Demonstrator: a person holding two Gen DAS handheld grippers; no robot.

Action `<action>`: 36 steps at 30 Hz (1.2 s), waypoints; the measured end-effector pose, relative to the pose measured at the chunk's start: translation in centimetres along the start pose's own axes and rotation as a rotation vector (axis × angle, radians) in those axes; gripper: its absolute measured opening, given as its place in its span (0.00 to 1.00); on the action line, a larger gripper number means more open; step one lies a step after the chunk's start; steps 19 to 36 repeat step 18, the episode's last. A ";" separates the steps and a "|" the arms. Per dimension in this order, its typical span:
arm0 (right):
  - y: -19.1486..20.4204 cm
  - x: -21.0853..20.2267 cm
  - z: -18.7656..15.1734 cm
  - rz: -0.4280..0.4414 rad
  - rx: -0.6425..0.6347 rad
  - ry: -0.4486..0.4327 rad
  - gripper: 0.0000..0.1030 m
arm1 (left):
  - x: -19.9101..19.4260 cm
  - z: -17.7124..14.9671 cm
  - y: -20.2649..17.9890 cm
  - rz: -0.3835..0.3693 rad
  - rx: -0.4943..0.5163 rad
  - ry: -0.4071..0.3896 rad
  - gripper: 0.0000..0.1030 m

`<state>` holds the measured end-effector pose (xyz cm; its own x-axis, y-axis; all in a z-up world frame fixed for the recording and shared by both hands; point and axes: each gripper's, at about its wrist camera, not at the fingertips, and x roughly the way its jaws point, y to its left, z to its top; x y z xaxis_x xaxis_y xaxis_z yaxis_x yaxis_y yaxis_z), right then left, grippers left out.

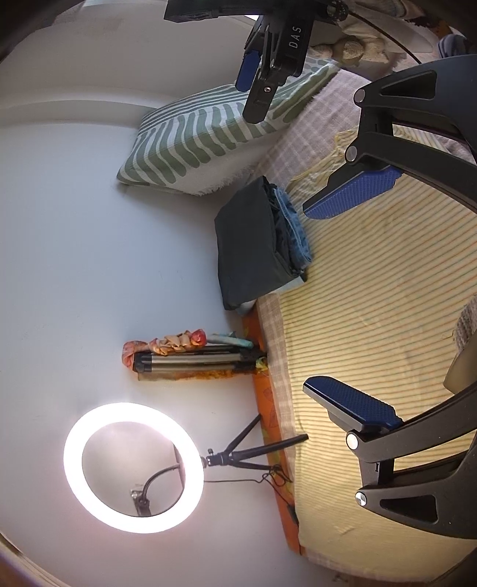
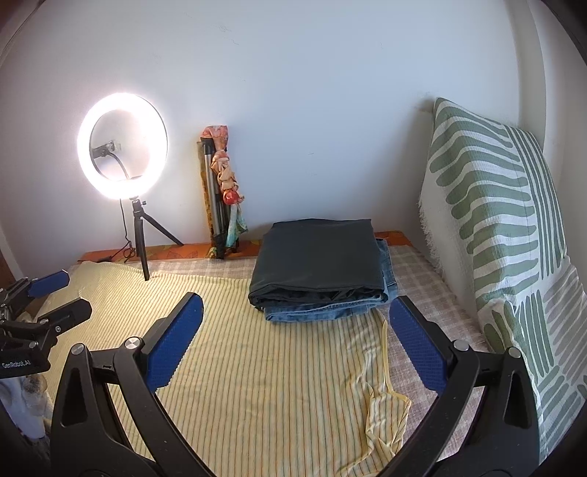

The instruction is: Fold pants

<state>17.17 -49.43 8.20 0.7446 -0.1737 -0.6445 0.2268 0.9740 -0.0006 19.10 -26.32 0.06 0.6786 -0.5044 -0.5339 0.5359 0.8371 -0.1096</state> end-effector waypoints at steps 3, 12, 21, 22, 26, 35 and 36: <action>0.2 -0.4 -0.2 0.001 -0.004 0.002 1.00 | -0.5 -0.3 0.0 0.003 0.000 0.001 0.85; 0.3 -1.3 -0.7 0.007 0.009 0.002 1.00 | -1.8 -0.8 0.1 -0.001 -0.003 -0.006 0.85; 0.5 -1.8 -0.8 0.009 0.010 0.004 1.00 | -3.1 -0.7 0.0 0.005 0.013 -0.038 0.85; 0.5 -1.8 -0.8 0.009 0.010 0.004 1.00 | -3.1 -0.7 0.0 0.005 0.013 -0.038 0.85; 0.5 -1.8 -0.8 0.009 0.010 0.004 1.00 | -3.1 -0.7 0.0 0.005 0.013 -0.038 0.85; 0.5 -1.8 -0.8 0.009 0.010 0.004 1.00 | -3.1 -0.7 0.0 0.005 0.013 -0.038 0.85; 0.5 -1.8 -0.8 0.009 0.010 0.004 1.00 | -3.1 -0.7 0.0 0.005 0.013 -0.038 0.85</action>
